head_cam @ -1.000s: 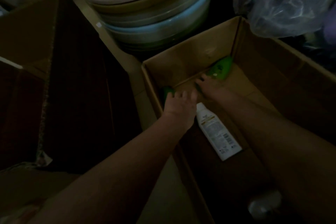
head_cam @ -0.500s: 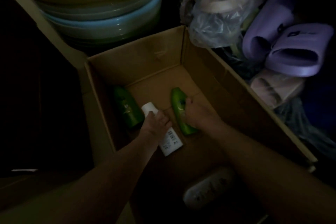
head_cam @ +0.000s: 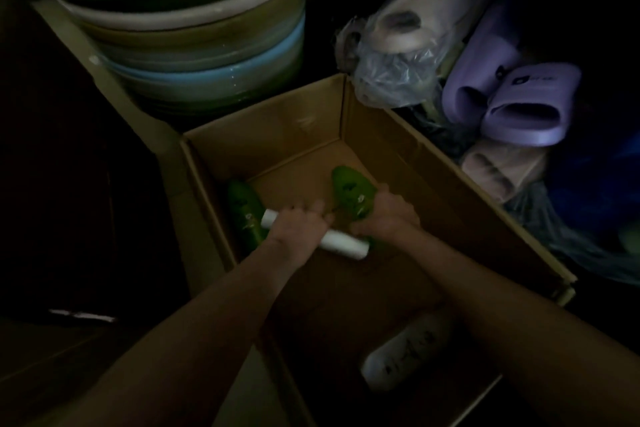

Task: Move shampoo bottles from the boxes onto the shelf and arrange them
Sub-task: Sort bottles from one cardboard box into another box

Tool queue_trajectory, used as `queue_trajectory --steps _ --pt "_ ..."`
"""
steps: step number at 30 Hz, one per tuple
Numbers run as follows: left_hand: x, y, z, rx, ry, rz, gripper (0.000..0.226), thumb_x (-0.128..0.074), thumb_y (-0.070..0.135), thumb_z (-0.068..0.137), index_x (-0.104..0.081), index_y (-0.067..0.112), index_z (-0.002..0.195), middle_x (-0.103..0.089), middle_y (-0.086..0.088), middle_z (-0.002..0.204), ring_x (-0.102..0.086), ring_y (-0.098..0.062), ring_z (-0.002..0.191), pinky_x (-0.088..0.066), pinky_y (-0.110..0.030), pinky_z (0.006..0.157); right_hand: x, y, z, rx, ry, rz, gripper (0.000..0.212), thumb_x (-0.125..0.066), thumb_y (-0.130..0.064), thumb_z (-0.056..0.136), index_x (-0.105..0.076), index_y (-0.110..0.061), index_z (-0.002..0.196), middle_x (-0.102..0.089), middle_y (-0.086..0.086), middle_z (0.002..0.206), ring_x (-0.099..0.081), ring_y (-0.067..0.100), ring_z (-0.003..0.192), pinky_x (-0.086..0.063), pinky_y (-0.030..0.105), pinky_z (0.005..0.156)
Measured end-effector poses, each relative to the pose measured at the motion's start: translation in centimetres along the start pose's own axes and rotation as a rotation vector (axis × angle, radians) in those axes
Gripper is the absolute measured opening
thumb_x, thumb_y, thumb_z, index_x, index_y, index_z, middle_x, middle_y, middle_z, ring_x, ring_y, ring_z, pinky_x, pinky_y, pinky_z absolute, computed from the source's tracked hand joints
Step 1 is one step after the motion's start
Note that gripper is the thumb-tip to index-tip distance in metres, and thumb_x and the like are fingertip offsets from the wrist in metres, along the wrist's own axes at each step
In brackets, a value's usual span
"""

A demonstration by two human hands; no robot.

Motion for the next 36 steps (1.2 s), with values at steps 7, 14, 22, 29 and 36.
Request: queue_trajectory --steps 7,14,22,29,36 --pt "10.1 -8.5 -6.7 0.206 0.417 -0.005 0.054 -0.044 0.021 0.096 -0.019 0.012 0.143 -0.055 -0.009 0.125 -0.058 -0.029 0.108 -0.046 -0.037 0.080 9.5 -7.8 -7.1 0.233 0.463 0.295 0.073 -0.077 -0.039 0.071 -0.040 -0.005 0.124 -0.058 0.016 0.121 -0.057 0.033 0.110 -0.045 0.037 0.083" --pt "18.5 -22.0 -19.4 0.613 0.872 -0.309 0.049 -0.044 0.026 0.096 -0.027 0.004 0.137 -0.055 -0.019 0.124 -0.057 -0.040 0.108 -0.046 -0.044 0.081 14.2 -24.4 -17.5 0.631 0.573 0.641 0.068 -0.074 -0.033 0.076 -0.044 -0.006 0.130 -0.059 0.012 0.121 -0.056 0.027 0.112 -0.043 0.028 0.092" --pt "8.3 -32.8 -30.9 0.992 0.695 -0.613 0.051 -0.047 0.019 0.096 -0.024 -0.001 0.136 -0.051 -0.029 0.125 -0.052 -0.044 0.111 -0.039 -0.045 0.077 3.7 -39.6 -24.3 0.765 0.087 0.188 0.055 -0.073 -0.029 0.078 -0.053 -0.006 0.123 -0.058 0.013 0.125 -0.056 0.027 0.113 -0.046 0.032 0.089" --pt "0.2 -30.9 -30.9 0.951 0.355 -0.578 0.044 -0.047 0.005 0.091 -0.028 0.007 0.131 -0.041 -0.021 0.130 -0.050 -0.040 0.113 -0.043 -0.040 0.078 -5.0 -38.8 -21.6 0.512 -0.154 0.013 0.057 -0.060 -0.020 0.088 -0.034 -0.006 0.137 -0.040 0.018 0.137 -0.048 0.034 0.120 -0.047 0.039 0.094" --pt "7.8 -27.0 -25.8 0.655 0.744 -0.586 0.040 -0.050 0.014 0.090 -0.037 0.007 0.127 -0.043 -0.016 0.127 -0.048 -0.034 0.112 -0.043 -0.041 0.084 4.1 -35.4 -20.6 0.845 0.230 -0.135 0.028 -0.054 -0.012 0.087 -0.065 -0.006 0.112 -0.065 0.014 0.116 -0.059 0.027 0.110 -0.044 0.028 0.086"
Point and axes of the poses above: each hand's wrist, its own z-axis towards the middle knuckle, its own x-axis out of the back of the hand, y = z × x, the point moved 3 cm from there along z, towards the middle knuckle
